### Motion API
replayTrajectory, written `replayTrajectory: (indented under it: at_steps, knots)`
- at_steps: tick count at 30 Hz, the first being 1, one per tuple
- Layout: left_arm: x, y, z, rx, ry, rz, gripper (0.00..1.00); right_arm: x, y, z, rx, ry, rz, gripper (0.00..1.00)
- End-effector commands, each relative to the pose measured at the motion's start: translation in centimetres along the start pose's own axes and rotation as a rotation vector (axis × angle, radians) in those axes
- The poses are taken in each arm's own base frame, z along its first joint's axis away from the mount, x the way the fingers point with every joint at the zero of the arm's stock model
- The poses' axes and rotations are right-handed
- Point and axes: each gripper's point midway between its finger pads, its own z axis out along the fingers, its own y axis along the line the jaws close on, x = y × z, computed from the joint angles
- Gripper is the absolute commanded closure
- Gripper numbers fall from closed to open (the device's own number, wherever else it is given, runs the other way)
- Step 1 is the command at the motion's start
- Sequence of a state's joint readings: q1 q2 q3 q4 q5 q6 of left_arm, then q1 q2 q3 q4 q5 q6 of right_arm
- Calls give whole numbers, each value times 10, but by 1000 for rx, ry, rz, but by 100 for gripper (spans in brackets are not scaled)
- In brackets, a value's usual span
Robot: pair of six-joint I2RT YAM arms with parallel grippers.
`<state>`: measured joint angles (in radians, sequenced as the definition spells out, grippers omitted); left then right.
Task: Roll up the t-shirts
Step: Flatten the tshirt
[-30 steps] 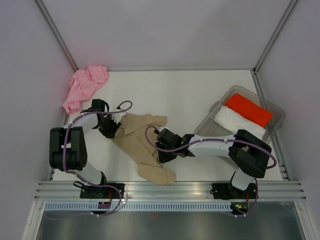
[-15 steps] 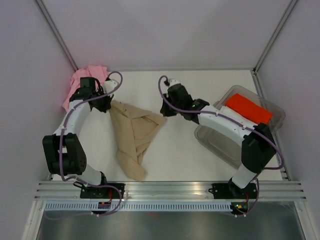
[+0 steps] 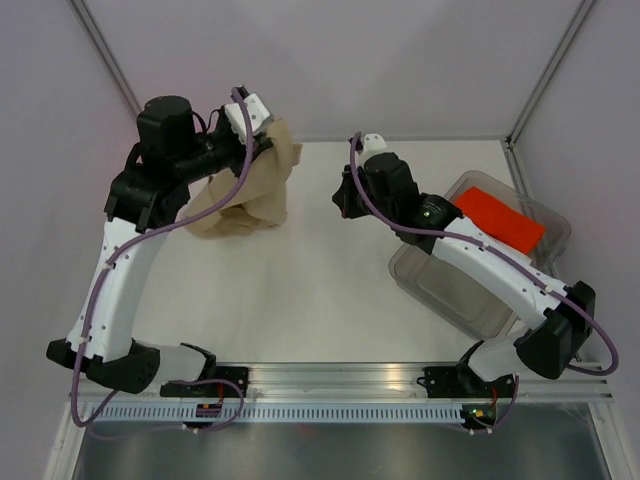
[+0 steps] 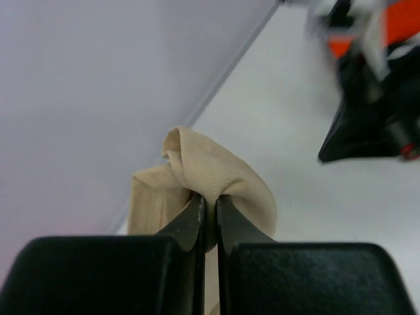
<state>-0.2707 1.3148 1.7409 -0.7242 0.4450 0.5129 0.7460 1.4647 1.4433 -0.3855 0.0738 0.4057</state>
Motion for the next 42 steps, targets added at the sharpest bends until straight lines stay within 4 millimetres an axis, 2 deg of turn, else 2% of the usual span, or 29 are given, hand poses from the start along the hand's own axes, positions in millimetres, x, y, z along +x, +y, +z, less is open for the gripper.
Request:
replayTrajectory:
  at_steps: [1,2,3,4,5,6,7,10,11,13,14,15,16,17,18,19,20,22,23,25,26,27,28,30,31,32,35,40,42]
  knots:
    - [-111,-28,-28,16,-241,45,98,-10,-24,-27,112,-74,23,100]
    - [-121,-45,-9,69,-248,28,98,-4,-32,-29,143,-68,25,100]
    - [-130,-43,-5,42,-253,18,98,-9,-35,-37,156,-89,34,99]
    - [-155,-39,-12,19,-308,12,98,-10,-47,-42,198,-97,43,100]
    - [-153,-40,16,28,-281,-3,98,-9,-53,-45,218,-99,49,99]
    - [-157,-26,24,-34,-276,-19,98,-14,-56,-53,226,-118,56,99]
    - [-177,-9,20,-104,-325,-20,98,-18,-66,-57,259,-133,68,100]
    - [-176,32,45,-274,-310,-1,98,-21,-76,-69,302,-141,52,99]
    - [-163,51,46,-331,-278,-11,98,-22,-81,-74,332,-137,41,98]
    - [-135,68,60,-351,-218,-67,98,-19,-87,-76,361,-115,13,97]
    - [-99,87,67,-358,-149,-103,98,-19,-88,-74,368,-109,8,96]
    - [-82,97,62,-366,-123,-139,98,-17,-87,-71,364,-99,2,93]
    - [-51,119,54,-381,-83,-204,98,-13,-88,-65,361,-76,-11,92]
    - [2,116,66,-355,27,-259,98,-7,-82,-58,329,-48,-15,89]
    - [22,119,55,-358,56,-282,98,-1,-80,-52,310,-23,-22,86]
    - [57,134,42,-390,113,-305,98,10,-79,-39,298,24,-33,83]
    - [118,115,50,-333,221,-364,98,20,-71,-30,246,69,-33,76]
    - [168,120,23,-341,269,-392,98,46,-71,-7,234,150,-30,70]
    - [217,97,20,-302,353,-448,98,57,-70,-1,231,177,-41,62]
    - [252,88,-2,-279,388,-457,98,90,-53,16,195,247,-108,53]
    - [284,65,-8,-240,446,-493,98,102,-47,21,182,272,-155,42]
    - [296,57,-14,-219,468,-461,98,117,-26,22,146,293,-212,39]
    - [301,53,-25,-224,474,-447,98,138,-21,27,135,338,-252,35]
    - [325,27,-35,-182,519,-435,98,164,-5,26,107,383,-298,28]
    - [325,24,-44,-191,513,-424,98,182,-8,28,114,423,-304,26]
    - [335,12,-48,-179,529,-435,98,190,-10,29,119,440,-300,22]
    - [338,2,-59,-186,529,-419,98,220,-24,32,154,504,-303,10]
    - [344,-4,-70,-206,537,-422,98,267,-49,40,254,608,-363,10]
    - [344,-5,-72,-212,541,-424,98,273,-60,42,305,627,-375,12]
